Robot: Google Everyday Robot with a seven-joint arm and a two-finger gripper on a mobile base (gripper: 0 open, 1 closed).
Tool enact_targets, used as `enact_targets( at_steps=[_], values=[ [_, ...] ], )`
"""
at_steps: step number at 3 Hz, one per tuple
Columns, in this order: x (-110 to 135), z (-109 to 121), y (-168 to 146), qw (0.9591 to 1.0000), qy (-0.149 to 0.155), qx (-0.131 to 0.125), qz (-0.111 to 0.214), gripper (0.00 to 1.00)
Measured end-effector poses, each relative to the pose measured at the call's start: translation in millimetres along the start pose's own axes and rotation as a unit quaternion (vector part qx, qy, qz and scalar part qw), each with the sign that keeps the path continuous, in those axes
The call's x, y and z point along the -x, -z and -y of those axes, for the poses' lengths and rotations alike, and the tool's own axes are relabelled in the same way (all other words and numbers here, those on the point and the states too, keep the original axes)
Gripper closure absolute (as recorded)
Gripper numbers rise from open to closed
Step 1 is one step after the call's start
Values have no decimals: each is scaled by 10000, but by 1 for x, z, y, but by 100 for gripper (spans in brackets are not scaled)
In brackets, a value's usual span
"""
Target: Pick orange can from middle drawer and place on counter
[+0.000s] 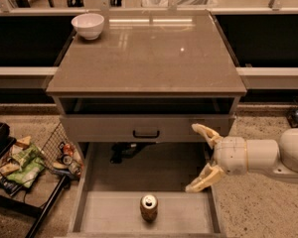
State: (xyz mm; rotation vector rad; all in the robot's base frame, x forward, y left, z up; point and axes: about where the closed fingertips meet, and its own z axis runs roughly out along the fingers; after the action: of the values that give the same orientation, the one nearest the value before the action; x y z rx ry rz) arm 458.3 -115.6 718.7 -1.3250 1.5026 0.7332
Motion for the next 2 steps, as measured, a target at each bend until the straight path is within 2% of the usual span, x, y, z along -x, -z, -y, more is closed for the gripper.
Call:
enact_targets(
  at_steps=[1, 2],
  values=[
    [0, 0, 0, 10000, 6, -3, -10, 0],
    [-12, 1, -10, 9998, -65, 45, -172, 0]
  ],
)
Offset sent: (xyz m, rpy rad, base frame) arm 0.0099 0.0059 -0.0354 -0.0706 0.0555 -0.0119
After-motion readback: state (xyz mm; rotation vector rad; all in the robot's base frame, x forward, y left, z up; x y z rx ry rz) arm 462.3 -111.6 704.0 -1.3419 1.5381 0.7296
